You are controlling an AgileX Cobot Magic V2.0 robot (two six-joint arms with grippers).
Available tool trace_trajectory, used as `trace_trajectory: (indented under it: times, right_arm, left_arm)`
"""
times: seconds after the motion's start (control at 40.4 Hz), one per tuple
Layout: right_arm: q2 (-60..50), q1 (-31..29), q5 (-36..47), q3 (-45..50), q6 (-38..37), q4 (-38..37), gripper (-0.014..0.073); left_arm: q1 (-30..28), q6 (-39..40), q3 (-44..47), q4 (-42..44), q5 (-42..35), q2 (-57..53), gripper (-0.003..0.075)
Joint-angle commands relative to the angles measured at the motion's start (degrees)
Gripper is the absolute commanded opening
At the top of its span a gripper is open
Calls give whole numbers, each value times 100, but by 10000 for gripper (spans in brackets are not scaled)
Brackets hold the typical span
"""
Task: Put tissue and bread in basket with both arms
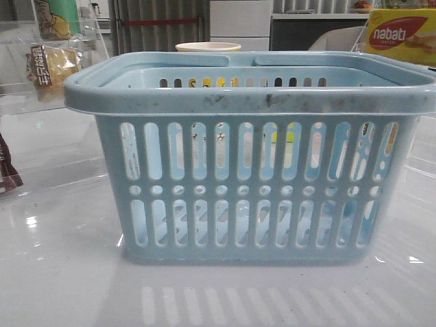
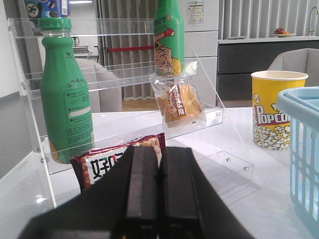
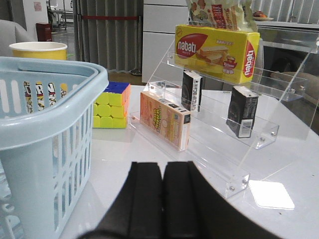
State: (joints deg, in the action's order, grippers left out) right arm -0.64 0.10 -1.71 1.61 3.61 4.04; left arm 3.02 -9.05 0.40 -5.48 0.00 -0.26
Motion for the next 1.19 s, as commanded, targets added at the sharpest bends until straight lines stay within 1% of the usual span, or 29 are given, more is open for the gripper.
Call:
trace_trajectory:
  times: [0.0,0.693,0.916,1.015,1.065,1.164]
  right_arm:
    - [-106,-28,550,-27,14,-23,57]
    - [-106,-28,558,-27,14,-23,57]
    - [-106,-28,637,-27,14,-23,57]
    - [-106,-28,898,-32,14,-23,57]
    - [-106,-28,1018,-56,14,-23,57]
    - [-106,-28,892,-332,14,-23,57]
  left_arm:
    - [-2,38,36,-45,-521,-98,93]
    - [-2,38,36,-45,-521,-98,93]
    - [-2,38,36,-45,-521,-98,93]
    - [-2,38,36,-45,-521,-98,93]
    - [-2,38,36,-45,-564,-98,93]
    - [-2,38,-88,-66,-1044,-98,93]
